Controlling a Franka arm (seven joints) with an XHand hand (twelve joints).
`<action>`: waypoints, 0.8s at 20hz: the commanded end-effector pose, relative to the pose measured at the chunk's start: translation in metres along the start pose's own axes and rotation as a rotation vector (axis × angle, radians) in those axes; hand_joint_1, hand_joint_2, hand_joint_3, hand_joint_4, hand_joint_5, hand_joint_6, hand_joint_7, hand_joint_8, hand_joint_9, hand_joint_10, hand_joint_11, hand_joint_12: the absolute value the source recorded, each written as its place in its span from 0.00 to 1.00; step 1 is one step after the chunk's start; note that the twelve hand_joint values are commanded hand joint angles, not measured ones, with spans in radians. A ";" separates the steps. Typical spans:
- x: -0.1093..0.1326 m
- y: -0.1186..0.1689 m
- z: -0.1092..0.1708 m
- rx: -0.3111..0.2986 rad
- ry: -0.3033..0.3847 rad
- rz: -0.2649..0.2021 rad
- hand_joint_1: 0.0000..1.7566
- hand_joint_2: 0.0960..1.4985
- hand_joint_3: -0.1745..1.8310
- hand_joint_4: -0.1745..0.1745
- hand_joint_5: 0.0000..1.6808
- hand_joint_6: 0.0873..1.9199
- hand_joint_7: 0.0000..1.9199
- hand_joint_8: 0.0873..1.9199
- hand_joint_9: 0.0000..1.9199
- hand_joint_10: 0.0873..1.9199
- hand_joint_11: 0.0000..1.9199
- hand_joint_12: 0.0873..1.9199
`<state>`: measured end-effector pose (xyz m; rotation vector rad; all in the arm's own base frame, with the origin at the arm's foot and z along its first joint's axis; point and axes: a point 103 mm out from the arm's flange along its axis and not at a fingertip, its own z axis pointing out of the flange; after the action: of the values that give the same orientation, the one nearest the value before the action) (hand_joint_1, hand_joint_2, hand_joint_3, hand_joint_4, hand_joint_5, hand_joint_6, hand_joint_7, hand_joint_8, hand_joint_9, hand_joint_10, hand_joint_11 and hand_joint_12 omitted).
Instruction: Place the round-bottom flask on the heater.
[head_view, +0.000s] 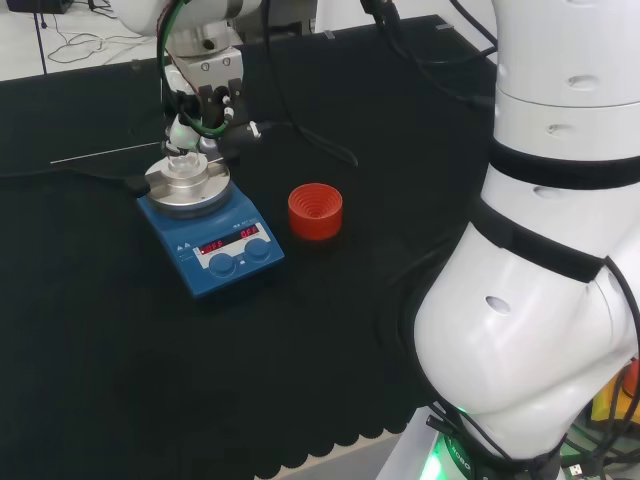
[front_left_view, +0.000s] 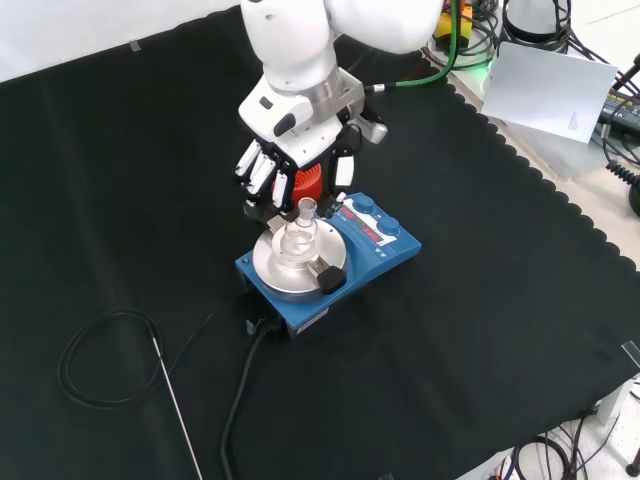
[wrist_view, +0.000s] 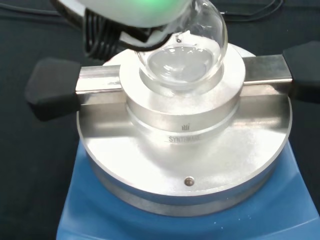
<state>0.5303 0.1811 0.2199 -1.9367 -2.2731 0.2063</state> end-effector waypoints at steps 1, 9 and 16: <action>-0.006 0.007 0.005 0.010 0.009 0.000 0.64 0.41 0.46 0.66 0.68 0.46 0.23 0.34 0.37 0.28 0.23 0.67; -0.010 0.010 0.011 0.041 0.035 0.006 0.61 0.56 0.28 0.79 0.64 0.46 0.19 0.35 0.35 0.30 0.22 0.68; -0.008 0.009 0.012 0.067 0.039 0.004 0.56 0.38 0.43 0.35 0.45 0.40 0.15 0.35 0.31 0.31 0.20 0.68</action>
<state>0.5393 0.1739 0.2069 -1.8988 -2.2164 0.2291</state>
